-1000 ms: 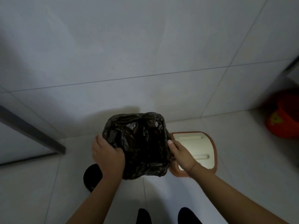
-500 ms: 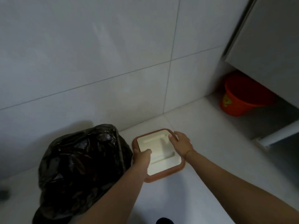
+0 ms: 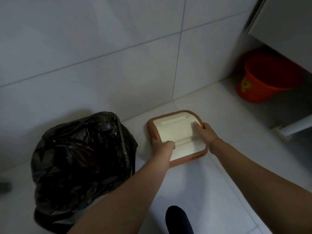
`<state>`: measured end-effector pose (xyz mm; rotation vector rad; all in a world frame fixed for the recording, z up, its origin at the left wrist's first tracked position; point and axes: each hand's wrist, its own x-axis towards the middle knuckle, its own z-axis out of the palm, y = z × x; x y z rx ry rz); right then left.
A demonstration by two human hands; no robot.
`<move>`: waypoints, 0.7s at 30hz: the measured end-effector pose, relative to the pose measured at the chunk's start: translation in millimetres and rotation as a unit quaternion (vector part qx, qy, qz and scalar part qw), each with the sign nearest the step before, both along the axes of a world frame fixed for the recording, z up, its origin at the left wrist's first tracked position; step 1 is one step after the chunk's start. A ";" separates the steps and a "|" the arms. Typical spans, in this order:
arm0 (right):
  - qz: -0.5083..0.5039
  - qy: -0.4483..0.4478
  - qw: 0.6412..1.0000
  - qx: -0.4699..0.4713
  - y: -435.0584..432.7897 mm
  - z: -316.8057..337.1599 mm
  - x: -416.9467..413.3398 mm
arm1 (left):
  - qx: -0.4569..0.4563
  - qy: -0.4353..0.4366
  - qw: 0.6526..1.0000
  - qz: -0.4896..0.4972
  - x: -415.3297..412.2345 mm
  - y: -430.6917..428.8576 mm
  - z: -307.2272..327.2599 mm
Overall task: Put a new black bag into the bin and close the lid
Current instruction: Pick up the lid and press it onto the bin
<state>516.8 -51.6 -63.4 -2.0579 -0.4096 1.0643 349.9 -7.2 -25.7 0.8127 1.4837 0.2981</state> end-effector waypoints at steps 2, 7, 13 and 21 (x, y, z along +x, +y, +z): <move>-0.011 -0.021 0.999 0.025 -4.0 27.7 5.4 | 0.038 0.004 0.998 -0.039 2.3 -0.5 25.1; -0.017 -0.046 0.993 0.107 -0.8 117.2 -17.8 | 0.178 0.047 0.982 -0.048 -22.5 2.0 105.7; 0.061 -0.016 0.977 0.206 10.7 205.6 -124.1 | 0.303 0.084 0.948 0.039 -134.5 20.2 178.8; 0.206 0.058 0.964 0.158 26.9 213.7 -244.4 | 0.305 0.125 0.941 0.077 -275.3 30.8 180.8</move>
